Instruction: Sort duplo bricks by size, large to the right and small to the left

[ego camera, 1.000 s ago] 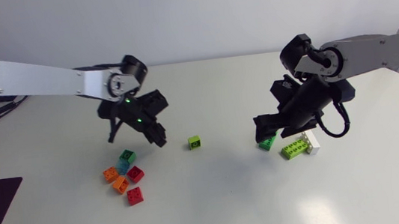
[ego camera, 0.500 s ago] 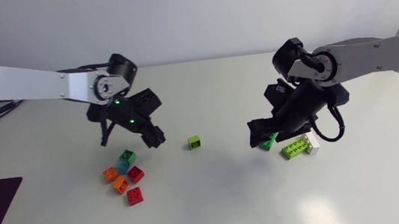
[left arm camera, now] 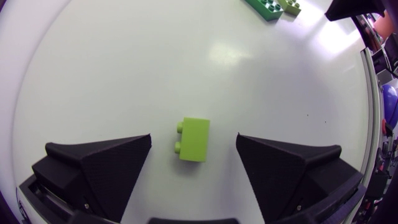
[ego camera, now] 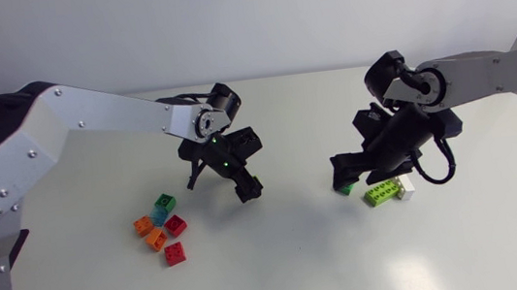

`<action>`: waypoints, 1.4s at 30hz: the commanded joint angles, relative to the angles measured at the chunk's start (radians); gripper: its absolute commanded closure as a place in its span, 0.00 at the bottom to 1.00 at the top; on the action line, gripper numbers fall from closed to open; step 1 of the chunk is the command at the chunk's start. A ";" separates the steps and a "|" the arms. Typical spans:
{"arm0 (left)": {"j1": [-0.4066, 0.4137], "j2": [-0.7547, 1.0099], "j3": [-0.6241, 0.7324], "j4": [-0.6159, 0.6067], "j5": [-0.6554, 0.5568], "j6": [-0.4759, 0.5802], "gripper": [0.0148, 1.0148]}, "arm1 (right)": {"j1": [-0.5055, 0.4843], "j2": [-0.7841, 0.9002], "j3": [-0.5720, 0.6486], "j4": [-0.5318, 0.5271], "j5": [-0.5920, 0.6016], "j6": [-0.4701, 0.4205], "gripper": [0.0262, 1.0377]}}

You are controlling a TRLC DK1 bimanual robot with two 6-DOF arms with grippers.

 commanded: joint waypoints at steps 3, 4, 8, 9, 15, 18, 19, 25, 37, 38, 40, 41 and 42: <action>0.000 0.033 0.052 -0.005 -0.003 -0.016 0.09 | -0.008 -0.004 -0.030 0.001 -0.004 -0.014 0.04; 0.000 0.036 0.054 -0.005 -0.003 -0.016 0.09 | -0.008 -0.004 -0.030 0.001 -0.004 -0.014 0.04; -0.003 0.054 0.059 -0.005 -0.035 -0.025 0.40 | -0.006 -0.004 -0.029 0.003 -0.004 -0.013 0.04; -0.003 0.056 0.059 -0.005 -0.041 -0.033 0.54 | -0.006 -0.006 -0.030 0.003 -0.004 -0.013 0.04; 0.000 0.062 0.062 -0.002 -0.056 -0.048 0.73 | -0.008 -0.008 -0.038 0.003 -0.004 -0.014 0.04; -0.003 0.063 0.054 -0.004 -0.056 -0.048 0.74 | -0.008 -0.008 -0.043 0.010 -0.004 -0.014 0.04; -0.003 0.063 0.054 -0.004 -0.056 -0.051 0.74 | -0.008 -0.008 -0.044 0.012 -0.006 -0.013 0.04; 0.029 -0.039 0.002 -0.007 -0.055 -0.045 0.74 | -0.008 -0.004 -0.052 0.020 -0.006 -0.014 0.04; 0.312 -0.331 -0.394 0.071 0.000 0.092 0.74 | 0.017 -0.003 -0.063 0.040 -0.015 -0.005 0.04; 0.332 -0.335 -0.415 0.085 0.005 0.095 0.74 | 0.021 -0.003 -0.061 0.040 -0.015 -0.004 0.04; 0.355 -0.335 -0.437 0.099 0.020 0.095 0.74 | 0.026 -0.006 -0.061 0.040 -0.015 -0.001 0.04; 0.359 -0.335 -0.449 0.107 0.027 0.095 0.74 | 0.027 -0.009 -0.061 0.038 -0.015 -0.001 0.04; 0.359 -0.334 -0.460 0.117 0.028 0.093 0.74 | 0.027 -0.011 -0.061 0.037 -0.015 0.001 0.04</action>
